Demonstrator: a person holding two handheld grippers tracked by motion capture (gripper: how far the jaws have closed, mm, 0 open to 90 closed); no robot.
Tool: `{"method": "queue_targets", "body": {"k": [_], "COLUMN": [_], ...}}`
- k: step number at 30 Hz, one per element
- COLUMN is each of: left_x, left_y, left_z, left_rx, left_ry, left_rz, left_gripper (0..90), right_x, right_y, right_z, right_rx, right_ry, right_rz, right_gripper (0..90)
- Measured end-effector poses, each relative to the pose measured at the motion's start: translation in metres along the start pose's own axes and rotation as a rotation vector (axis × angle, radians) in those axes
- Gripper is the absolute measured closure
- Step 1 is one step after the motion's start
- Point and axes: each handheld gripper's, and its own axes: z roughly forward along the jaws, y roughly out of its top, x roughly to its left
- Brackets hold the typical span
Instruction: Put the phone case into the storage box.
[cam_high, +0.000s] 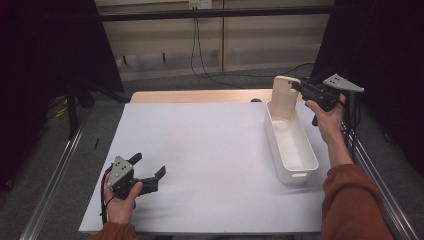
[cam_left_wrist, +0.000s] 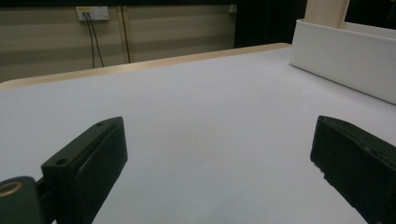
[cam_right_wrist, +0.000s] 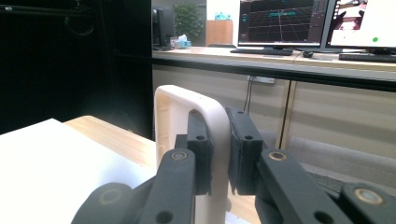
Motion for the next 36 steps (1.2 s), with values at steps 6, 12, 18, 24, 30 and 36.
{"method": "queue_targets", "body": {"k": [6, 12, 18, 24, 30, 36], "left_x": [0.0, -0.001, 0.0, 0.0, -0.001, -0.001], "left_y": [0.0, 0.0, 0.0, 0.0, 0.0, 0.0], "left_z": [0.0, 0.001, 0.0, 0.001, 0.001, 0.002], "left_rx": [0.004, 0.005, 0.004, 0.008, 0.008, 0.01], "left_ry": [-0.001, -0.002, -0.003, -0.002, -0.002, -0.004], "left_rz": [0.008, 0.007, 0.009, 0.011, 0.012, 0.012], "left_gripper": [3.8, 3.8, 3.8, 3.7, 3.7, 3.7], "right_x": [-0.001, -0.002, -0.002, -0.003, -0.004, -0.007], "right_y": [-0.004, -0.01, -0.016, -0.022, -0.029, -0.034], "right_z": [0.002, 0.003, 0.005, 0.006, 0.006, 0.005], "right_rx": [0.005, 0.024, 0.029, 0.032, 0.036, 0.029], "right_ry": [-0.004, -0.007, -0.011, -0.012, -0.012, -0.004], "right_rz": [-0.008, -0.019, -0.024, -0.016, -0.012, 0.011], "right_gripper": [81.0, 81.1, 81.1, 81.1, 81.1, 81.0]}}
